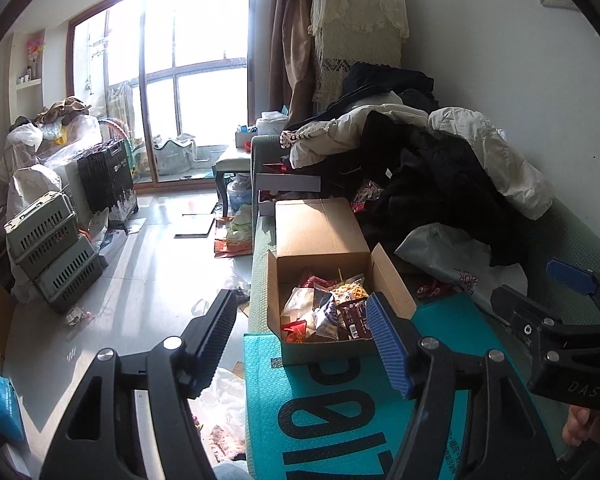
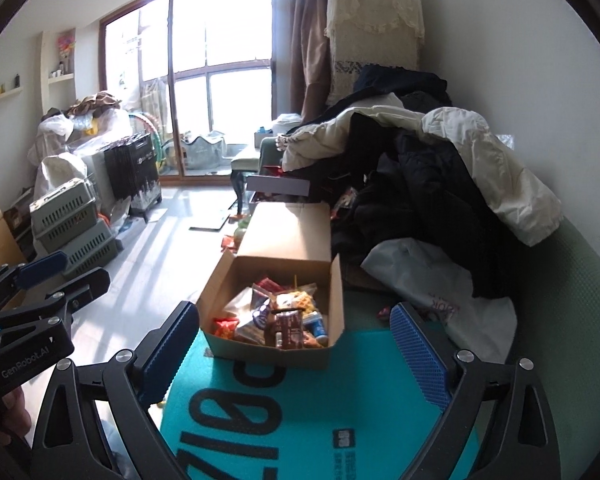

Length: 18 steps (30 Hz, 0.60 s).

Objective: Organize snacks

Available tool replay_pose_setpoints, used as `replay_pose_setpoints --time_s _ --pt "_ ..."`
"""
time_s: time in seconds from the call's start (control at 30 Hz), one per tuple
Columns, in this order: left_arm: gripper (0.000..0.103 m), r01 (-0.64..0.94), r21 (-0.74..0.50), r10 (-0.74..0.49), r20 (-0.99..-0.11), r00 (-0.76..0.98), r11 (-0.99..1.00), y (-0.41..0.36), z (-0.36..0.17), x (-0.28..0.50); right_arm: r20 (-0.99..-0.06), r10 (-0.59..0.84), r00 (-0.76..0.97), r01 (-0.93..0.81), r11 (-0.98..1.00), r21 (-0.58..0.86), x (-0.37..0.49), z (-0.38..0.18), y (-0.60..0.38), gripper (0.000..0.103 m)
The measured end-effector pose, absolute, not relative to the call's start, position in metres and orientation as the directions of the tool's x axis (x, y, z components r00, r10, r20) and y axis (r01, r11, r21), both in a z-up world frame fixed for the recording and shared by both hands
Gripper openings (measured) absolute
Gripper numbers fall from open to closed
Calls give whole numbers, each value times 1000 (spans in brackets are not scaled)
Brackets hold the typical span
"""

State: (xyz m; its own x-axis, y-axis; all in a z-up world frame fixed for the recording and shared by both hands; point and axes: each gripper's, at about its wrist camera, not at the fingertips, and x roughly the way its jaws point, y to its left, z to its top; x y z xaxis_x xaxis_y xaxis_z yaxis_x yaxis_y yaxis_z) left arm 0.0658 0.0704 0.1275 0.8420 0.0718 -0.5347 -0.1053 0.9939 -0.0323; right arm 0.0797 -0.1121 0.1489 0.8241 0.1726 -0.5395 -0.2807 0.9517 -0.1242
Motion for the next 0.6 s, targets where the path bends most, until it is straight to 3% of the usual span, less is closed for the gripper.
replay_pose_setpoints --time_s 0.6 --pt "68 -131 -88 44 -643 765 987 62 66 42 -624 207 754 -339 936 -100 42 80 -121 98"
